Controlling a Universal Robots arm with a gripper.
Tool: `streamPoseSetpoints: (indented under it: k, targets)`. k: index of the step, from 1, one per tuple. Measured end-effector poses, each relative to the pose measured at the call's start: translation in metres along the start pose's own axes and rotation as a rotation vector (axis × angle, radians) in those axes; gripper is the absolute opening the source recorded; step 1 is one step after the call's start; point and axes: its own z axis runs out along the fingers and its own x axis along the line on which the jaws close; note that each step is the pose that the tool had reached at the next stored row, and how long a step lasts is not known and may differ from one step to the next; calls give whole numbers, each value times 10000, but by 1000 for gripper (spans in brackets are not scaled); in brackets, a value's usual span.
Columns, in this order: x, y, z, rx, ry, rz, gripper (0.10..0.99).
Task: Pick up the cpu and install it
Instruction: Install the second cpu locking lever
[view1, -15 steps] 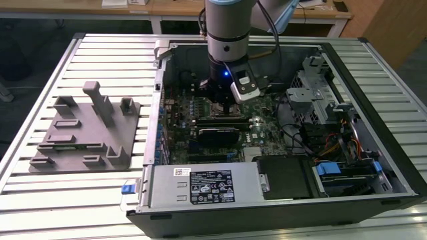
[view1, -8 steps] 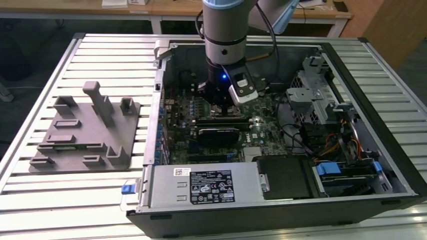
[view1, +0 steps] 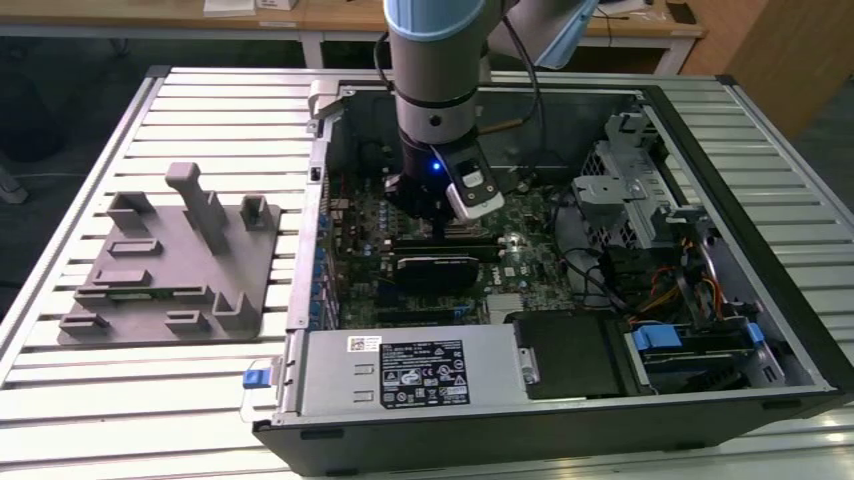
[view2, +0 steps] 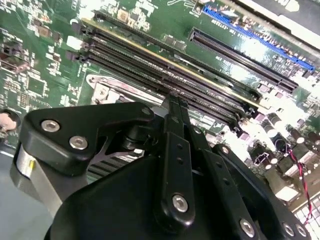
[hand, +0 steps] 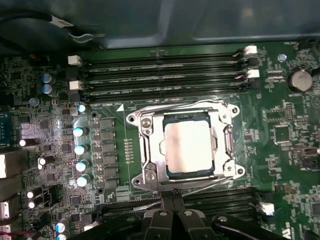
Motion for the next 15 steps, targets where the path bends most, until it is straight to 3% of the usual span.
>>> streamPoseSetpoints:
  k: [3,15]
  targets:
    - [13,-13,26,-106,13,-99,106]
    - [15,-38,65,-124,21,-222,106]
